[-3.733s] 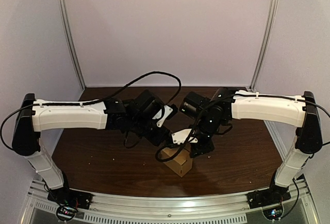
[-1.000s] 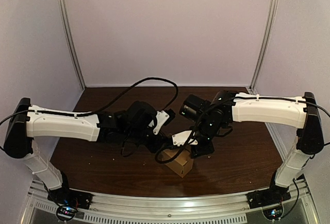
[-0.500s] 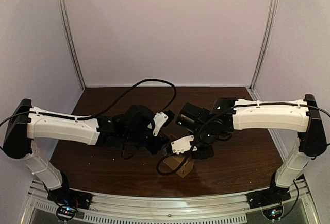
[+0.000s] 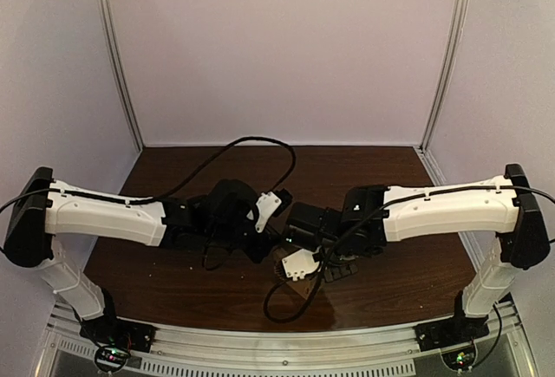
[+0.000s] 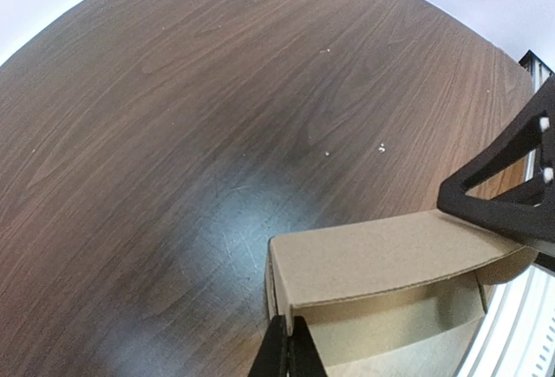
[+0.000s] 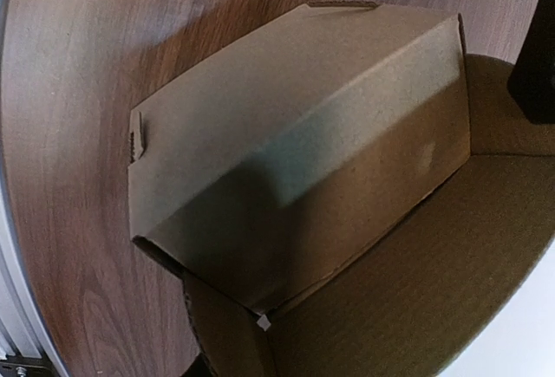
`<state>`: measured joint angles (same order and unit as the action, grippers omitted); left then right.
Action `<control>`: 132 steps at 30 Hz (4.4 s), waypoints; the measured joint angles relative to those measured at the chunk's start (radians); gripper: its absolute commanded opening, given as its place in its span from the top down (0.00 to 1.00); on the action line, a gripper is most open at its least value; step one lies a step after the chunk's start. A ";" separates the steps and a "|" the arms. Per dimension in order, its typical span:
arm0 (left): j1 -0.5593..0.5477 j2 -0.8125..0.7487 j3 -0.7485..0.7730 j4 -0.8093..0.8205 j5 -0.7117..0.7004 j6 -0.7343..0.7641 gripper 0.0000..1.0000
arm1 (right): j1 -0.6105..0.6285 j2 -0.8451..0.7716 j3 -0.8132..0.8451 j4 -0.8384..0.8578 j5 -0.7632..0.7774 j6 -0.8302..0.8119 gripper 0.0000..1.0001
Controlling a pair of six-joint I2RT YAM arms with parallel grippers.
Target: Fold the paper box
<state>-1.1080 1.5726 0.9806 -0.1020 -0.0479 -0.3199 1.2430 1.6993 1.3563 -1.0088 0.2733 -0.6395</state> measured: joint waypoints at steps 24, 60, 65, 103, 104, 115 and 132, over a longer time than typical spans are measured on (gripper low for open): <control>-0.006 -0.009 -0.092 0.080 0.004 0.016 1.00 | 0.079 -0.110 -0.055 0.001 0.167 -0.105 0.42; -0.015 -0.073 0.032 -0.275 0.026 0.085 0.73 | -0.465 0.076 0.211 -0.096 -0.935 0.190 0.44; -0.016 -0.093 0.049 -0.289 -0.012 0.062 0.67 | -0.470 0.082 0.213 -0.111 -1.001 0.203 0.43; -0.022 0.057 0.140 -0.130 -0.094 -0.180 0.64 | -0.501 0.126 0.113 -0.125 -1.031 0.190 0.42; -0.022 0.057 0.140 -0.130 -0.094 -0.180 0.64 | -0.500 0.126 0.105 -0.122 -1.026 0.190 0.42; -0.021 0.056 0.134 -0.122 -0.095 -0.180 0.64 | -0.476 0.158 0.076 -0.122 -0.984 0.181 0.43; -0.021 0.023 0.122 -0.024 -0.094 -0.177 0.57 | -0.529 -0.027 0.052 -0.116 -0.935 0.152 0.40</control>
<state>-1.1294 1.5959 1.1030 -0.1261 -0.1421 -0.4969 0.7139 1.6726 1.4086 -1.1252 -0.6613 -0.4877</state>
